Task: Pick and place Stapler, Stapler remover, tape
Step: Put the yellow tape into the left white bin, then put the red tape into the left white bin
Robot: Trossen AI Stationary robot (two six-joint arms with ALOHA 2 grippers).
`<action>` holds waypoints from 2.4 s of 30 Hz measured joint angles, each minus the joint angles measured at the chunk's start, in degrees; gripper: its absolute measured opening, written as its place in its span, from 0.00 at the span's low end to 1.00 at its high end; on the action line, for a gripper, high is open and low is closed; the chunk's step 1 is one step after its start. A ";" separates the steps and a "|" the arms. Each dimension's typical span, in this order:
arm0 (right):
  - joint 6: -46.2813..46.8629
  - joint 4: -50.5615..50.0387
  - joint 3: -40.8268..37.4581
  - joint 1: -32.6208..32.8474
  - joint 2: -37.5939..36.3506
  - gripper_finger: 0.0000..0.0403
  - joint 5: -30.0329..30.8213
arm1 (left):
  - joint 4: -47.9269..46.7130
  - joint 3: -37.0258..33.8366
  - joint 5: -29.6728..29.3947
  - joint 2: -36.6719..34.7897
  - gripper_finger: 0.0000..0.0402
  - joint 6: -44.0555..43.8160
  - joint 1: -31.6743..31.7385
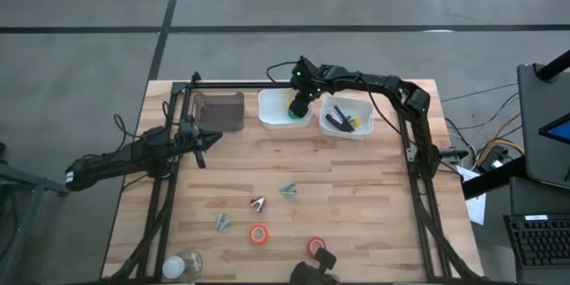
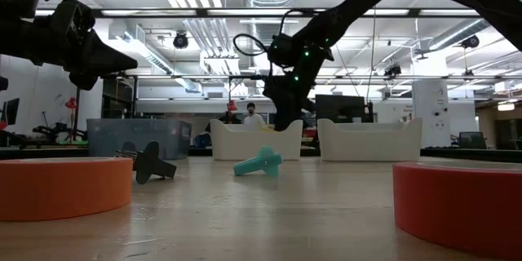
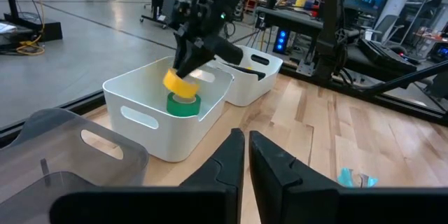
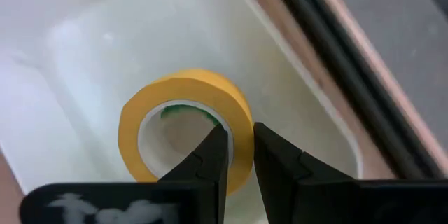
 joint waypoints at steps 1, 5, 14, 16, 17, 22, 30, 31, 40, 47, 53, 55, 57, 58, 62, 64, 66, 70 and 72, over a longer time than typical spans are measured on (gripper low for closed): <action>0.00 -0.18 -0.02 0.00 0.20 0.14 0.02 | 0.00 0.00 0.01 0.02 0.06 0.01 0.00; 0.16 0.01 -0.02 0.09 0.43 0.14 0.02 | 0.00 -0.01 0.02 0.01 0.06 0.01 -0.01; -0.03 -0.22 -0.02 0.22 0.43 0.14 0.05 | 0.00 0.00 0.00 0.00 0.06 0.00 0.01; -0.31 -0.24 -0.04 0.28 0.42 0.14 0.02 | 0.00 -0.02 0.00 0.02 0.06 0.00 0.01; -0.52 -0.25 -0.04 0.31 0.40 0.14 0.01 | 0.00 -0.02 0.00 0.00 0.06 0.02 0.01; -1.32 -0.22 -0.04 0.61 0.40 0.17 0.43 | 0.00 0.00 0.01 0.01 0.06 0.00 0.01; -0.06 -0.66 1.43 0.70 0.39 0.37 0.47 | 0.00 0.00 0.00 0.00 0.06 0.02 0.01; -0.01 -0.98 2.05 0.71 0.32 0.40 0.43 | 0.00 0.00 0.00 0.02 0.06 0.02 0.01; -2.88 -9.47 7.24 4.74 -1.61 0.49 0.25 | 0.00 0.00 0.00 0.00 0.06 0.02 0.01; -4.51 -12.83 3.61 14.52 -5.28 0.48 -5.46 | 0.00 -0.01 0.00 0.00 0.06 0.00 -0.01; -4.21 -13.53 -2.65 26.10 -8.33 0.47 -5.90 | 0.00 0.00 0.01 0.00 0.06 0.00 0.01; -1.61 -13.60 -4.38 30.03 -8.77 0.47 -6.13 | 0.00 0.00 0.00 0.00 0.06 0.00 0.00; -0.17 -13.19 -5.45 34.24 -9.14 0.46 -7.28 | 0.02 -0.01 0.01 0.02 0.06 0.00 0.00; 0.00 -13.12 -5.77 36.46 -9.25 0.46 -7.22 | 0.02 -0.01 0.00 0.00 0.06 0.02 0.01; 1.11 -12.45 -7.45 44.26 -9.48 0.44 -6.17 | 0.00 0.00 0.00 0.00 0.06 0.02 0.01; 2.40 -10.21 -8.80 47.00 -9.41 0.44 -5.83 | 0.00 -0.01 0.00 0.00 0.06 0.01 -0.01; 4.00 -9.26 -9.55 48.92 -9.33 0.43 -5.56 | 0.00 -0.01 0.01 0.00 0.06 0.02 0.00; 8.93 -8.99 -9.68 51.97 -9.30 0.42 -5.65 | 0.00 0.00 0.00 0.01 0.06 0.01 -0.01; 10.74 -8.62 -9.87 53.43 -9.30 0.41 -5.78 | 0.00 0.00 0.00 0.00 0.06 0.00 0.00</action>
